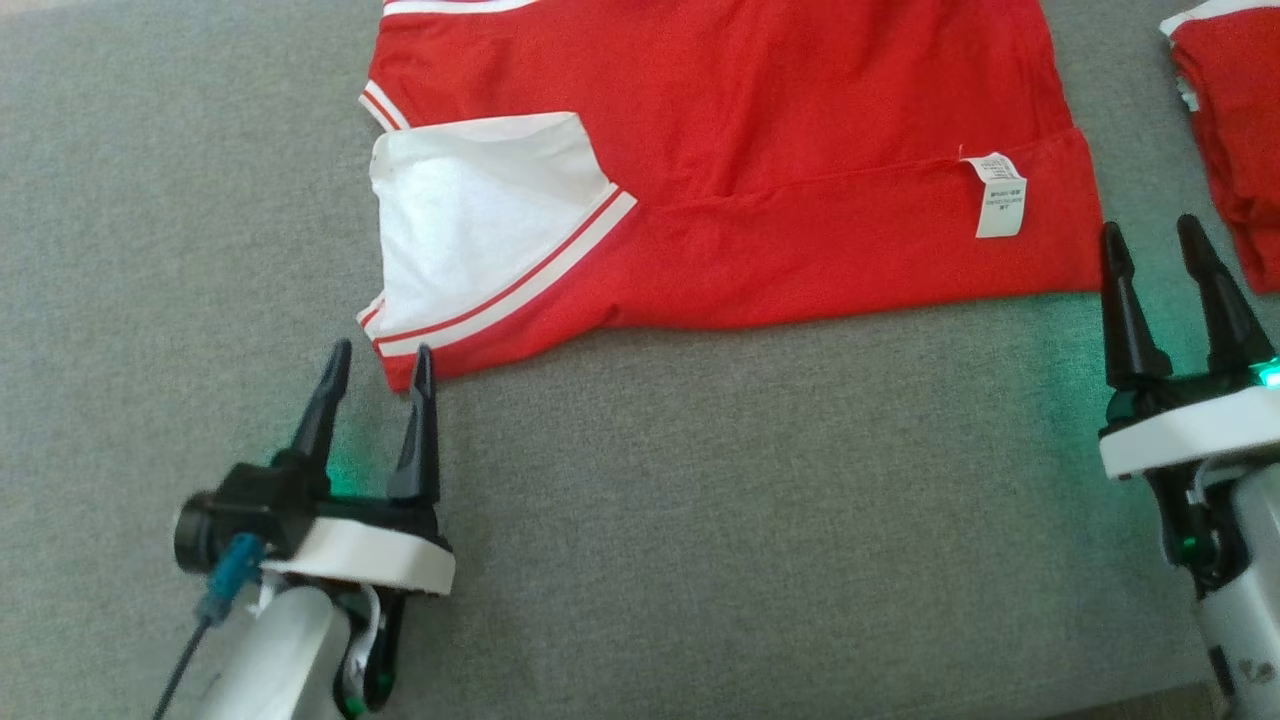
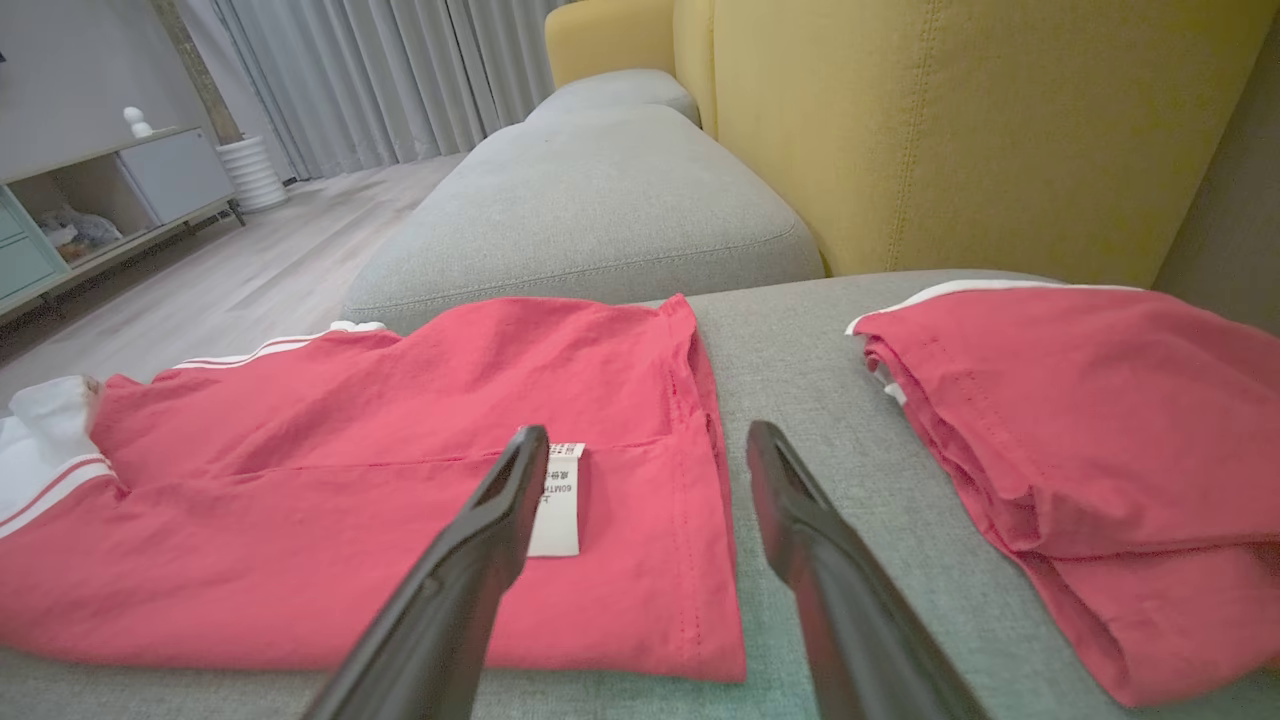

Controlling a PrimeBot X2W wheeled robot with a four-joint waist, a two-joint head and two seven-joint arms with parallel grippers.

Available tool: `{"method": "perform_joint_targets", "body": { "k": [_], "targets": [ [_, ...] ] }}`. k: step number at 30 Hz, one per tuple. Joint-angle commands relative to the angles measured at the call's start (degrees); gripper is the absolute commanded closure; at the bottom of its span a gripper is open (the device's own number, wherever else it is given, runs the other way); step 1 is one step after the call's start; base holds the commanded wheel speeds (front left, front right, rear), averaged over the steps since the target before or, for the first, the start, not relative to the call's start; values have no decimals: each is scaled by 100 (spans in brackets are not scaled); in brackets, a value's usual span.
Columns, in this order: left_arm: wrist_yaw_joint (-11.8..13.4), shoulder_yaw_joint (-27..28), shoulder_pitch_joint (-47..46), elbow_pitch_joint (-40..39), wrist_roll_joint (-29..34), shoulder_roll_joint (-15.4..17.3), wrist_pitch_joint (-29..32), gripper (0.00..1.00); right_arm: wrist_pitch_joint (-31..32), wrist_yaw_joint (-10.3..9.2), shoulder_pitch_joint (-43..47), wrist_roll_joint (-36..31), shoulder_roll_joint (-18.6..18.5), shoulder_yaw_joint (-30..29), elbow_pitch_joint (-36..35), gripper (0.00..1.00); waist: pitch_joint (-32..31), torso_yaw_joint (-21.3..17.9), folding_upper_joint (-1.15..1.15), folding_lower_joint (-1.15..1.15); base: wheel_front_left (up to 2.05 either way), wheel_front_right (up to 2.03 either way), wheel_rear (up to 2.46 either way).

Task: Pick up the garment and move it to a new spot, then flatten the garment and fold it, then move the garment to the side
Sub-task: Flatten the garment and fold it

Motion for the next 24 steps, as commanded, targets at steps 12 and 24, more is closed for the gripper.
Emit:
{"method": "perform_joint_targets", "body": {
  "k": [12, 24],
  "targets": [
    [20, 86, -643, 1130, 45, -174, 125, 0, -62, -4, 158, -85, 89, 56, -163, 0, 67, -48, 0, 1, 0, 0, 0],
    [-356, -103, -684, 1289, -67, -138, 243, 100, -62, -4, 140, -37, 31, 137, 142, 0, -60, -25, 0, 1, 0, 0, 0]
  ]
}}
